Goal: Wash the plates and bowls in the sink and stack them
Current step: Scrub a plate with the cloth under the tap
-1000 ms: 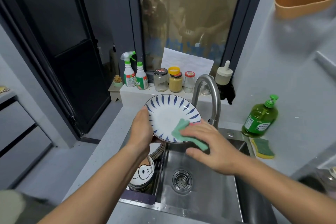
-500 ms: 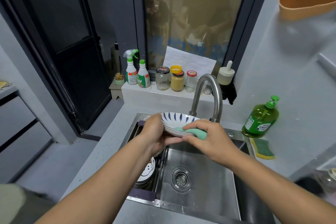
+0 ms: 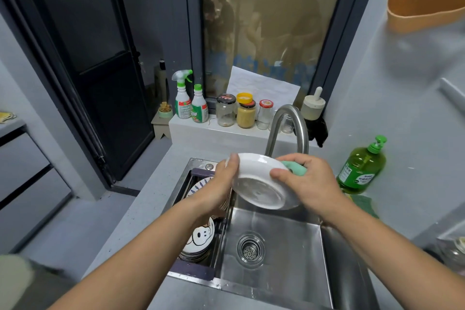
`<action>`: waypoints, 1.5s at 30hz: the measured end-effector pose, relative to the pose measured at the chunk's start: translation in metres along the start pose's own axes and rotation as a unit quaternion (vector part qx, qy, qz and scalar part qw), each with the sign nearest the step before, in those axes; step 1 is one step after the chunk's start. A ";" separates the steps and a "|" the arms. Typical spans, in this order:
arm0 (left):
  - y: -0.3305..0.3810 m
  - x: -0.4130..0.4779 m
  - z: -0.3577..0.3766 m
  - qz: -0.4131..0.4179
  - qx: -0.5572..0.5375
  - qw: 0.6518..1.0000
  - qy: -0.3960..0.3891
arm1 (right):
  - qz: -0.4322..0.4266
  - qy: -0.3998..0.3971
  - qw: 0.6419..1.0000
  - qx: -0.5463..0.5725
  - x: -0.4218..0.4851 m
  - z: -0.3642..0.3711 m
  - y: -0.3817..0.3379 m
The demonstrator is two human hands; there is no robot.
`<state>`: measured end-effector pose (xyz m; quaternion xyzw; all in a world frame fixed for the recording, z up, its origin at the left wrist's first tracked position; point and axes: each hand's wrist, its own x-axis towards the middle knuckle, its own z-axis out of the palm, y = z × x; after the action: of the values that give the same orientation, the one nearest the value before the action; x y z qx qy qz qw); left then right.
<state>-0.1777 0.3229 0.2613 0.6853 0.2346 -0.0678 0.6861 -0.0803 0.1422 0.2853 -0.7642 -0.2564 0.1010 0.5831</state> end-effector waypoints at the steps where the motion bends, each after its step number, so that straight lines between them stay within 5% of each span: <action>1: -0.006 0.003 -0.004 0.051 -0.001 0.999 0.006 | 0.015 0.000 1.000 0.019 0.002 -0.004 -0.002; 5: -0.020 0.020 -0.016 0.178 -0.073 0.981 0.023 | 0.085 0.042 0.983 0.160 0.012 -0.009 -0.002; 9: -0.021 0.023 -0.018 0.212 -0.163 0.963 0.017 | 0.137 0.076 0.945 0.288 0.019 -0.006 -0.006; 14: -0.022 0.021 -0.014 0.211 -0.180 0.961 0.009 | 0.032 0.295 0.926 0.234 0.026 -0.006 -0.007; 18: -0.018 0.022 -0.008 0.226 -0.155 0.961 0.028 | -0.175 0.164 0.970 -0.048 0.018 0.013 -0.010; 21: -0.013 0.022 -0.002 0.252 -0.140 0.957 0.028 | -0.331 0.036 0.912 -0.239 0.016 0.029 0.003; 24: -0.009 0.024 0.002 0.269 -0.119 0.955 0.021 | -0.361 -0.017 0.883 -0.300 0.024 0.034 -0.003; 28: -0.009 0.027 -0.014 0.265 -0.118 0.955 0.058 | -0.281 -0.037 0.905 -0.319 0.036 0.017 0.007; 32: -0.011 0.029 -0.027 0.251 -0.149 0.954 0.074 | -0.162 -0.006 0.965 -0.207 0.029 0.006 0.030; 38: -0.004 0.033 -0.012 0.274 -0.098 0.954 0.068 | -0.311 -0.031 0.877 -0.365 0.054 0.021 -0.005; 43: 0.002 0.031 -0.024 0.248 -0.210 0.941 0.092 | -0.135 0.009 0.981 -0.138 0.039 0.004 0.025; 45: 0.005 0.030 -0.025 0.238 -0.263 0.930 0.092 | -0.098 0.053 0.993 -0.031 0.024 0.016 0.033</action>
<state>-0.1547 0.3541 0.2543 0.5193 0.1362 0.2254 0.8130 -0.0580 0.1619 0.2530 -0.7576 -0.3014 -0.0052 0.5790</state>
